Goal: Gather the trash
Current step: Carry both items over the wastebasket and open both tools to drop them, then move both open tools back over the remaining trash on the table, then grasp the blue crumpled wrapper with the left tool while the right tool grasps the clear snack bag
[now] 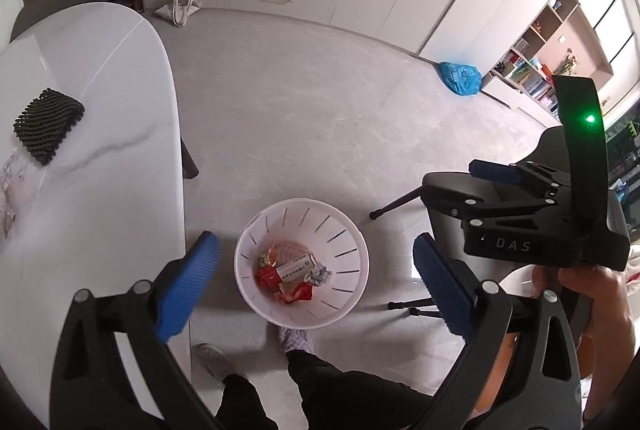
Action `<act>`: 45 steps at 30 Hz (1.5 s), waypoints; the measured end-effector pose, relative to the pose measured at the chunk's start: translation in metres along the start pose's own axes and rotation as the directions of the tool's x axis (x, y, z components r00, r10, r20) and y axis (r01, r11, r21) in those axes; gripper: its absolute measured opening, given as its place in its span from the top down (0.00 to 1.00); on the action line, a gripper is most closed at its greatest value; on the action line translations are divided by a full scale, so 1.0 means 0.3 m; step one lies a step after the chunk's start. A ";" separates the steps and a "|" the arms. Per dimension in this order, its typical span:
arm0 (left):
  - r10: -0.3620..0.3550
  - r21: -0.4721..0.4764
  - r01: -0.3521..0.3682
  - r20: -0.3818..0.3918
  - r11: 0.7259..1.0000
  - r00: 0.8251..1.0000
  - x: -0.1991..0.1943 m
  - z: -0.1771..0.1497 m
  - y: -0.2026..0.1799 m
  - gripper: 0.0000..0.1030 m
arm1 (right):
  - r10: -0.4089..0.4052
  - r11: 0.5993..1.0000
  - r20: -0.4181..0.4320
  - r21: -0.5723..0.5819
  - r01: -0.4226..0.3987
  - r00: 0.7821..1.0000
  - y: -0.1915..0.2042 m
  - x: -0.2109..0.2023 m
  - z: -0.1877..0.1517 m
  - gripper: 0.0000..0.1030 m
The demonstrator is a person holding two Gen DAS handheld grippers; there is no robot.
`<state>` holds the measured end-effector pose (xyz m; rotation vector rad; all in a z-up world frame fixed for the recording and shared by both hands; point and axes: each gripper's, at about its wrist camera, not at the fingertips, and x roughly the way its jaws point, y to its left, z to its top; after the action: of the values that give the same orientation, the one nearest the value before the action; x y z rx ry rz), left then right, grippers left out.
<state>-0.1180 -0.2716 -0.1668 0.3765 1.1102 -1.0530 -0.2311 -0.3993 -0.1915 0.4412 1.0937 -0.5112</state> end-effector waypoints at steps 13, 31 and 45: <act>0.096 -0.092 -0.090 0.062 0.992 0.993 -0.127 0.028 0.155 0.08 | 0.014 0.998 0.058 -0.061 -0.010 0.998 0.141 -0.044 0.060 0.08; 0.475 -0.401 -0.411 0.071 0.819 0.877 -0.349 -0.105 1.052 0.08 | 0.206 0.957 0.061 -0.223 -0.188 0.977 0.728 -0.031 0.239 0.04; 0.474 -0.431 -0.457 -0.076 0.778 0.877 -0.120 -0.144 1.438 0.59 | 0.263 0.903 -0.036 -0.342 -0.259 0.964 1.141 0.079 0.281 0.04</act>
<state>0.2180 -0.0096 -0.2558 0.2476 1.1082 -0.3476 0.0405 -0.1772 -0.1504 0.2689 1.0677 -0.0787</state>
